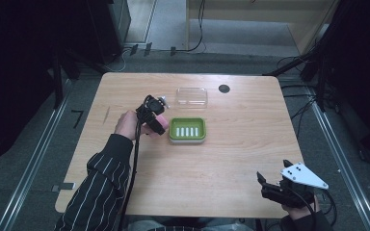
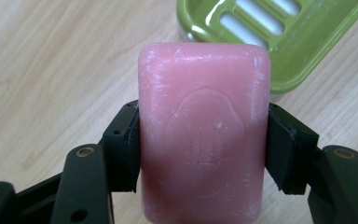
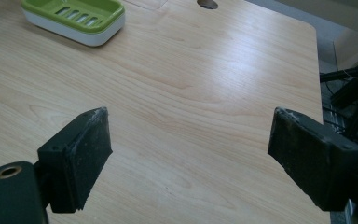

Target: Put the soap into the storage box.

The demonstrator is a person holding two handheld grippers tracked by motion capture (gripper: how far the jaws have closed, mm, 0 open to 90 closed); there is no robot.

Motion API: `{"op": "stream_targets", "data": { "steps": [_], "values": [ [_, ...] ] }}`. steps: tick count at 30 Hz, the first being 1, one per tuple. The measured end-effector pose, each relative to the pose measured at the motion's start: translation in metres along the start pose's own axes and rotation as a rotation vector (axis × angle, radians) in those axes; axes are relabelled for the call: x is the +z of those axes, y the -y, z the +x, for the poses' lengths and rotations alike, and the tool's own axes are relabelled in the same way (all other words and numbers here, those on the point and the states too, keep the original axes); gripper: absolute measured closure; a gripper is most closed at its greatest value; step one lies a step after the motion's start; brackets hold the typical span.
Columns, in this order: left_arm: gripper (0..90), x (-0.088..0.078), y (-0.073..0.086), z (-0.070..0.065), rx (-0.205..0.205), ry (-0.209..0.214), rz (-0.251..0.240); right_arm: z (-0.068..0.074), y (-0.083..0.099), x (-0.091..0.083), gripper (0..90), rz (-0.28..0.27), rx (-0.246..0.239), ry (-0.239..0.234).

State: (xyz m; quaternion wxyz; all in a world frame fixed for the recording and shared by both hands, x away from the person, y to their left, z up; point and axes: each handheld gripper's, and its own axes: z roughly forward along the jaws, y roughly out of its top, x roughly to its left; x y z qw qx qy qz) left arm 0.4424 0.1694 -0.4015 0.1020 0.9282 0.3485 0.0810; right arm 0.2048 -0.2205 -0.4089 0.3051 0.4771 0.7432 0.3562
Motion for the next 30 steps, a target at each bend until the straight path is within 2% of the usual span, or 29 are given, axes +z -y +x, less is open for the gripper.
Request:
{"op": "stream_targets", "data": {
  "steps": [17, 18, 22, 23, 30],
  "values": [
    [38.7, 0.0, -0.022, -0.01, 0.125, 0.007, -0.042, -0.005, 0.007, -0.008, 13.5, 0.007, 0.02, 0.025],
    [38.7, 0.0, -0.024, -0.011, 0.13, 0.023, -0.052, -0.005, 0.007, -0.008, 13.5, 0.008, 0.02, 0.027],
    [38.7, 0.0, -0.027, -0.014, 0.151, 0.031, -0.058, -0.005, 0.008, -0.01, 13.5, 0.009, 0.025, 0.033],
    [38.7, 0.001, -0.029, -0.015, 0.169, 0.029, -0.061, -0.005, 0.009, -0.01, 13.5, 0.01, 0.024, 0.034],
    [38.7, 0.005, -0.035, -0.019, 0.199, 0.035, -0.055, -0.006, 0.01, -0.012, 13.5, 0.013, 0.031, 0.04]
  ]
}}
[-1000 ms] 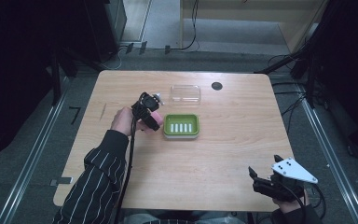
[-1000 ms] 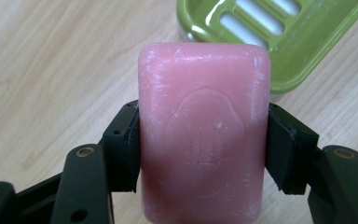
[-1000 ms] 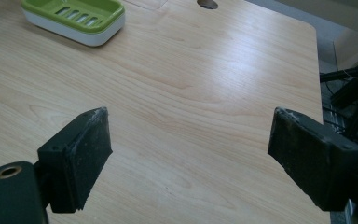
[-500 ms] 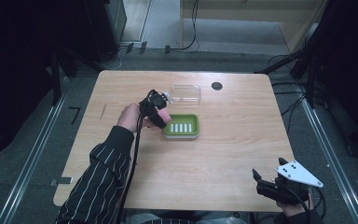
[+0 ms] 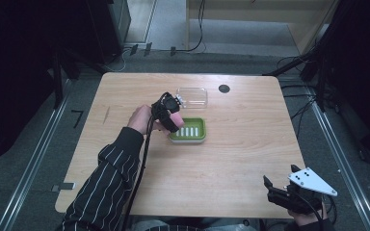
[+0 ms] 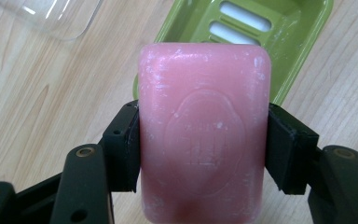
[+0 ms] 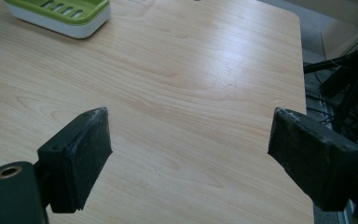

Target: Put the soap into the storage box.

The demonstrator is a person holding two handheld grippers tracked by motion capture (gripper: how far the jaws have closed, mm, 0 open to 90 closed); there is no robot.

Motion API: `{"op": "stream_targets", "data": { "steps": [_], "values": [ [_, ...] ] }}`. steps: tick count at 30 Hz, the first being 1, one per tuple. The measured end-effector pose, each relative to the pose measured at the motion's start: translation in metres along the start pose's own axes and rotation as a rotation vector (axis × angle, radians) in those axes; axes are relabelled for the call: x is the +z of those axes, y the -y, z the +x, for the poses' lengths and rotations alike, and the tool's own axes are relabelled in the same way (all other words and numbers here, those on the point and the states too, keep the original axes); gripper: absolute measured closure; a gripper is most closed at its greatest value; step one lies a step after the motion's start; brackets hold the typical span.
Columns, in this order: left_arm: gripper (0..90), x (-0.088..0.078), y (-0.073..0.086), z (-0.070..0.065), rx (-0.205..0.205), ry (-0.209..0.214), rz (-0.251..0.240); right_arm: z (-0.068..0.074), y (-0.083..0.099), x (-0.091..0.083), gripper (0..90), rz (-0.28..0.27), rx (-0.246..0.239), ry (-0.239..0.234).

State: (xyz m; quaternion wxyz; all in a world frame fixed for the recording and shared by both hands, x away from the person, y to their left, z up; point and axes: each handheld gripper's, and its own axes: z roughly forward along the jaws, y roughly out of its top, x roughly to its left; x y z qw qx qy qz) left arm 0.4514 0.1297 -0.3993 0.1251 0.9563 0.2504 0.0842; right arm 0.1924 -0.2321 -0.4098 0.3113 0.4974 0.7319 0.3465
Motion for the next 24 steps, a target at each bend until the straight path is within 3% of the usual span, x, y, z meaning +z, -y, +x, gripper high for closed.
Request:
{"op": "stream_targets", "data": {
  "steps": [3, 11, 16, 24],
  "values": [
    [38.7, 0.003, -0.005, -0.002, 0.036, 0.003, 0.002, -0.001, 0.001, -0.001, 13.5, 0.001, 0.001, 0.004],
    [38.7, 0.008, -0.015, -0.004, 0.08, 0.021, 0.013, -0.002, 0.003, -0.003, 13.5, 0.005, 0.006, 0.01],
    [38.7, 0.013, -0.023, -0.006, 0.135, 0.037, 0.026, -0.003, 0.005, -0.006, 13.5, 0.007, 0.013, 0.022],
    [38.7, 0.017, -0.033, -0.009, 0.173, 0.049, 0.038, -0.005, 0.008, -0.009, 13.5, 0.01, 0.022, 0.031]
  ]
}}
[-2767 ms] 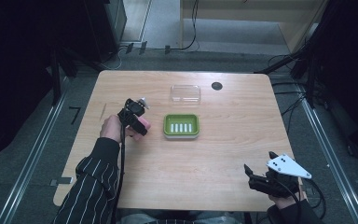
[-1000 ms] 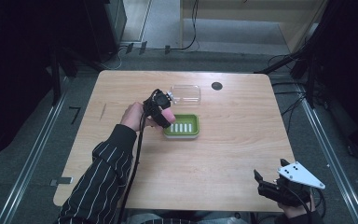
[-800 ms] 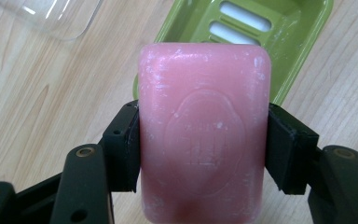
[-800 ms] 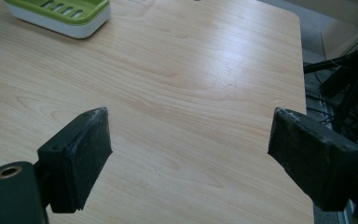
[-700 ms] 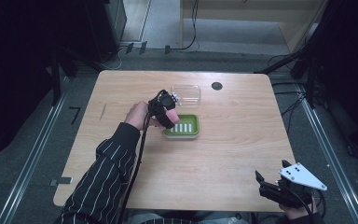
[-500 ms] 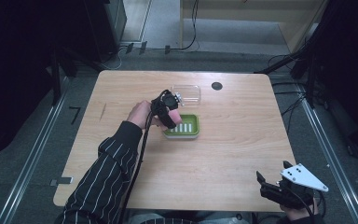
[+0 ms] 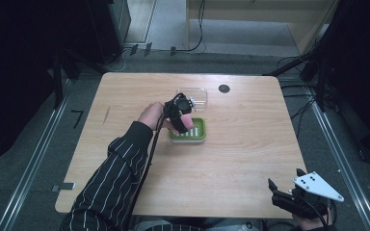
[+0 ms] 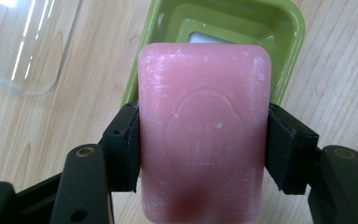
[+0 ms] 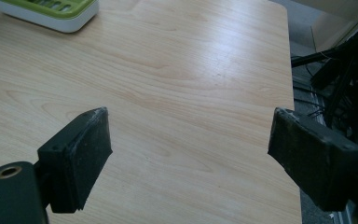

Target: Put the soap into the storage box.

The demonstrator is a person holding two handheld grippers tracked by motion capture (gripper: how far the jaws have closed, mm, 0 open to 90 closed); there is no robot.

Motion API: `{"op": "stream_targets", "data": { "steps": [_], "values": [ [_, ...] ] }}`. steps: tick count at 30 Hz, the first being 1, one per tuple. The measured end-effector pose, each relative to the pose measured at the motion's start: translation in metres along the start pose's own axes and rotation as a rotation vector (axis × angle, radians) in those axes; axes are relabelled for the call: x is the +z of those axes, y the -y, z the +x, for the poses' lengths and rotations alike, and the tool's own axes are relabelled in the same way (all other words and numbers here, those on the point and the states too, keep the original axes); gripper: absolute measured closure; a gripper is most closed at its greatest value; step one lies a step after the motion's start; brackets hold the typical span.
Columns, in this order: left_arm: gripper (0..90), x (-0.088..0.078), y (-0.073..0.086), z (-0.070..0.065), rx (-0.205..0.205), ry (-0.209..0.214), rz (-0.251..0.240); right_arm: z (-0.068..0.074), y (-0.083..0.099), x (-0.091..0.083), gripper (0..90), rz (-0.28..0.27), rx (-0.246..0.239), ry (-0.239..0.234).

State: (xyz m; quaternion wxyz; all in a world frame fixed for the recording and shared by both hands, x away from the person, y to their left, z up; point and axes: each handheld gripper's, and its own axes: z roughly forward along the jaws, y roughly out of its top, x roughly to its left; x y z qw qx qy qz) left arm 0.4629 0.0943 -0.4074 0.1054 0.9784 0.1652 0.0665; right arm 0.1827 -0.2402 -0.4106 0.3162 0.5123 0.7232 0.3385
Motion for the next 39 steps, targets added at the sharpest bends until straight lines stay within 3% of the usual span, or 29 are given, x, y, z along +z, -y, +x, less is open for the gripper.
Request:
{"op": "stream_targets", "data": {
  "steps": [24, 39],
  "values": [
    [38.7, 0.019, -0.014, 0.001, 0.097, 0.008, 0.044, -0.005, 0.01, -0.012, 13.4, 0.003, 0.025, 0.039],
    [38.6, 0.024, -0.015, 0.0, 0.127, 0.006, 0.066, -0.006, 0.011, -0.013, 13.5, 0.005, 0.029, 0.044]
  ]
}}
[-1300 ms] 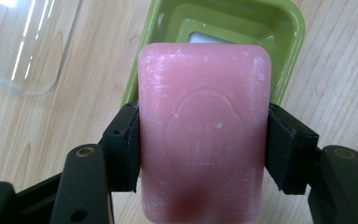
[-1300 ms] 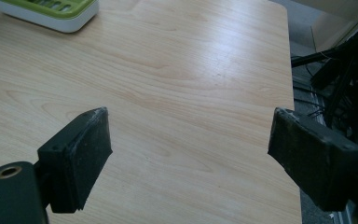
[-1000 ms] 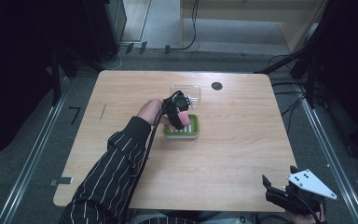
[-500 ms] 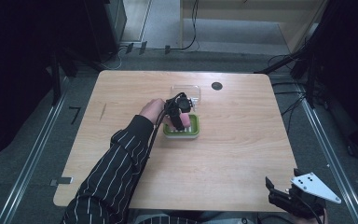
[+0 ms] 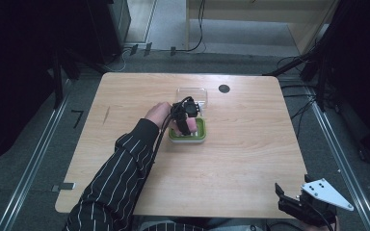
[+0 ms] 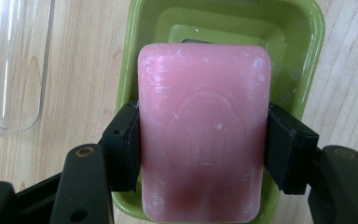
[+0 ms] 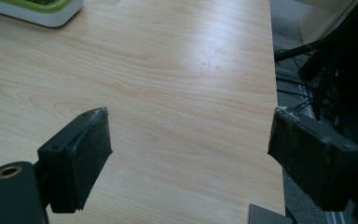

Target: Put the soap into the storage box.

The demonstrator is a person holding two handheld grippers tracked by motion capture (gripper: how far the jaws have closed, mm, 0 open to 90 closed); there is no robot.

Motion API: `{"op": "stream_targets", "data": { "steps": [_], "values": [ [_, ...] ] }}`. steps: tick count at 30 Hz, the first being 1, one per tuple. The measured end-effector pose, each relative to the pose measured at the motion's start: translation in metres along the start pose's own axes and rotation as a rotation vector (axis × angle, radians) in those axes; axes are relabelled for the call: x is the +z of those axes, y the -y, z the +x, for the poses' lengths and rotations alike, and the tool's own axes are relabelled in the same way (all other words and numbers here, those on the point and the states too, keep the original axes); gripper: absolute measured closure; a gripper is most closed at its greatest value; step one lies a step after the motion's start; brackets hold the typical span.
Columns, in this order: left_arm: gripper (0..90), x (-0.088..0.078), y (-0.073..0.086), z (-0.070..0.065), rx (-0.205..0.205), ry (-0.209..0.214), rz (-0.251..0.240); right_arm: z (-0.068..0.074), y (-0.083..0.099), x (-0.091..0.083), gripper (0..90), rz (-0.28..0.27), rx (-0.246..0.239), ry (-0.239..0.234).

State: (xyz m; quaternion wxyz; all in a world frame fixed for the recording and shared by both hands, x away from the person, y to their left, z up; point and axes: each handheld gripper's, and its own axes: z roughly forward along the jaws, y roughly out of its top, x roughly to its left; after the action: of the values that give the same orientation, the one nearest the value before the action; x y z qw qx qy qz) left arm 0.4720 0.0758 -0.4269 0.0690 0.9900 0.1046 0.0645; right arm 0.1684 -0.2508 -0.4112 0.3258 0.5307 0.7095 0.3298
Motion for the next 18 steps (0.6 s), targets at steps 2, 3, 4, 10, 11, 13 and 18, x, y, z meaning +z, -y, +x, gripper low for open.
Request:
{"op": "stream_targets", "data": {
  "steps": [2, 3, 4, 10, 11, 13, 18],
  "values": [
    [38.7, 0.0009, -0.0007, -0.0008, 0.018, -0.004, 0.003, -0.0004, 0.0, 0.0001, 13.5, -0.001, -0.002, 0.001],
    [38.6, 0.0015, -0.001, -0.0015, 0.029, -0.011, 0.007, -0.0003, 0.0, 0.0001, 13.5, -0.002, -0.002, 0.001],
    [38.6, 0.0024, -0.0013, -0.0022, 0.031, -0.011, 0.012, -0.0003, 0.0, 0.0002, 13.4, -0.001, -0.003, 0.0],
    [38.6, 0.0058, -0.0003, -0.0027, 0.028, -0.015, 0.012, -0.0001, 0.0, 0.0, 13.5, -0.001, 0.001, 0.001],
    [38.6, 0.0059, -0.0004, -0.0023, 0.032, -0.017, 0.013, -0.0002, -0.0001, 0.0002, 13.5, -0.002, -0.002, -0.001],
    [38.6, 0.006, -0.0003, -0.0023, 0.034, -0.017, 0.012, -0.0002, -0.0002, 0.0003, 13.5, 0.0, -0.002, -0.001],
    [38.6, 0.0075, -0.0003, -0.0028, 0.035, -0.023, 0.003, -0.0001, -0.0003, 0.0004, 13.5, 0.001, -0.001, -0.001]
  ]
}}
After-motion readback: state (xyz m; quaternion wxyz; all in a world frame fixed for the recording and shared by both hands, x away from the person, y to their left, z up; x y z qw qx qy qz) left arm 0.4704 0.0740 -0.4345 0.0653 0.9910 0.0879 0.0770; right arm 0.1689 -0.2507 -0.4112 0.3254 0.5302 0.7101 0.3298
